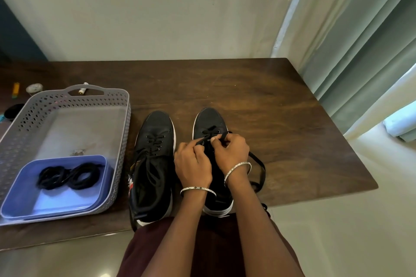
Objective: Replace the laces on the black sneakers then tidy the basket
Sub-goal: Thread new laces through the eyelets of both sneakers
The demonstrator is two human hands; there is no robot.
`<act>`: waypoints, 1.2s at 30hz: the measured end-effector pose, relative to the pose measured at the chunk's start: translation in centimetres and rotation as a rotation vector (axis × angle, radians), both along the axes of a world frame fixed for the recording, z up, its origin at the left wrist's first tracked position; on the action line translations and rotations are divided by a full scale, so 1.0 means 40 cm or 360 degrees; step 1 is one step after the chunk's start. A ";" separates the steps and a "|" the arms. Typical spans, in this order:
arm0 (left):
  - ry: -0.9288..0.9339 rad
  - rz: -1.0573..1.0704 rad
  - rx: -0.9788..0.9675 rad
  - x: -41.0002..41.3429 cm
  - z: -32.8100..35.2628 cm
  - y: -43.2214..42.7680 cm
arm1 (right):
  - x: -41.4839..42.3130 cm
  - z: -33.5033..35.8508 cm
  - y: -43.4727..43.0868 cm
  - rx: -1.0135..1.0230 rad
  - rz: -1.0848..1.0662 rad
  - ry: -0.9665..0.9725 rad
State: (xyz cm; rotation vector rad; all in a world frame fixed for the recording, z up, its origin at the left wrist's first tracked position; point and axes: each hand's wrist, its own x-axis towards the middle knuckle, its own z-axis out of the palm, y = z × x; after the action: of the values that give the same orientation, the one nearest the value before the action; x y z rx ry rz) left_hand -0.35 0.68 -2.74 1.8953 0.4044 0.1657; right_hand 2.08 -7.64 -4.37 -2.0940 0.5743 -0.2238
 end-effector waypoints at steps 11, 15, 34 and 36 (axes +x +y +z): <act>-0.0043 -0.0019 0.0040 -0.003 0.011 0.004 | -0.008 0.017 -0.004 -0.0145 0.0188 -0.0063; -0.0072 -0.0049 0.0064 -0.006 0.013 0.006 | -0.009 0.016 -0.002 0.0008 0.0192 -0.0105; 0.0130 -0.0043 0.0016 0.013 0.017 0.022 | -0.003 0.005 -0.006 0.0093 0.0210 -0.0019; 0.0175 -0.0059 -0.0029 0.015 0.022 0.028 | -0.003 0.008 -0.005 0.0150 0.0193 -0.0021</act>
State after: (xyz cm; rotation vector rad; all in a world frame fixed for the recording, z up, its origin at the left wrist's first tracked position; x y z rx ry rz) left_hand 0.25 1.79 -1.85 1.8978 0.4433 0.0331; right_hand 1.97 -7.84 -4.03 -2.0262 0.4397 -0.1382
